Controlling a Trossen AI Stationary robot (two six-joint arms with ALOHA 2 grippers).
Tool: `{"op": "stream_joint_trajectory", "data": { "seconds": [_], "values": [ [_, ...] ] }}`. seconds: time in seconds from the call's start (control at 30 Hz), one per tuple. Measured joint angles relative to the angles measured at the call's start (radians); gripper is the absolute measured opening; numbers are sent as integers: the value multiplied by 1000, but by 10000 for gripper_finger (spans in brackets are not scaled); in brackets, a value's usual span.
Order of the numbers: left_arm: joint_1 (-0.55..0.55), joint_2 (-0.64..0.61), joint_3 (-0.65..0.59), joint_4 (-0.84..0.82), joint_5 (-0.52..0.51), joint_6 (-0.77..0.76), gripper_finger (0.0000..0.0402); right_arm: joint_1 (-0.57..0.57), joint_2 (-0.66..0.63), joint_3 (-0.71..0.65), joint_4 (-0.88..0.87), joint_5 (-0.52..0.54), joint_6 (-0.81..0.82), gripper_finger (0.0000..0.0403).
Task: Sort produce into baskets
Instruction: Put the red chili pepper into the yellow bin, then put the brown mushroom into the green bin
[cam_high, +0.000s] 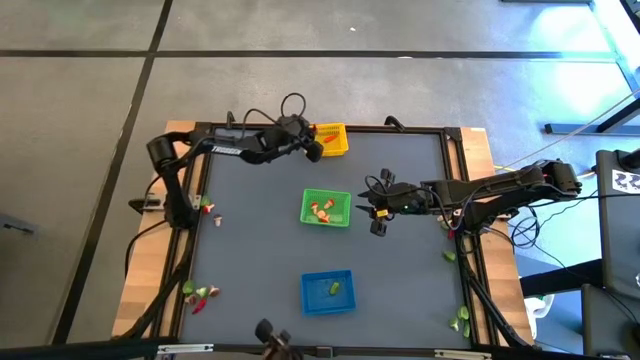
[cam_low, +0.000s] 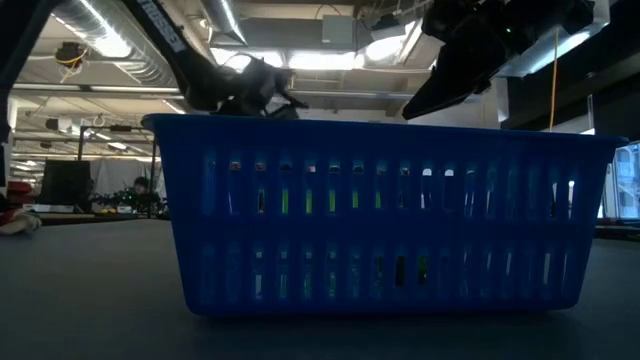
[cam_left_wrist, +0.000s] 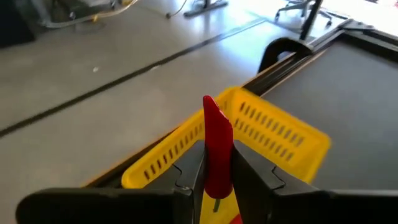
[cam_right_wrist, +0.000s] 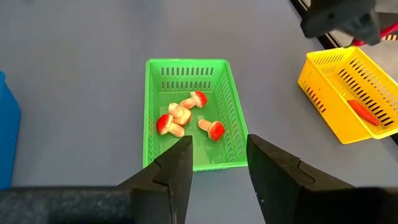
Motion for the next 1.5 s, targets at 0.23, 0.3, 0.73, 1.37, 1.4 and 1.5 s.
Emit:
{"op": "stream_joint_trajectory", "data": {
  "seconds": [0.23, 0.3, 0.73, 1.37, 1.4, 1.5],
  "values": [
    [12, 39, 0, -7, 10, -23, 75, 0, 0, 0, 0, 0, 0, 152],
    [10, 39, 0, -7, 14, -23, 89, 0, 0, 0, 0, 0, 0, 152],
    [-27, -85, 0, -176, 65, -12, 157, 0, 0, 0, -5, 0, -2, 152],
    [-224, -578, 0, -1060, 65, -35, 147, 0, 0, 0, -1, 0, 0, 152],
    [-237, -591, 0, -1113, 65, -61, 147, 0, 0, 0, 0, 0, 0, 152],
    [-280, -617, 0, -1275, 65, -159, 147, 0, 0, 0, -1, 0, 1, 152]
  ]
}}
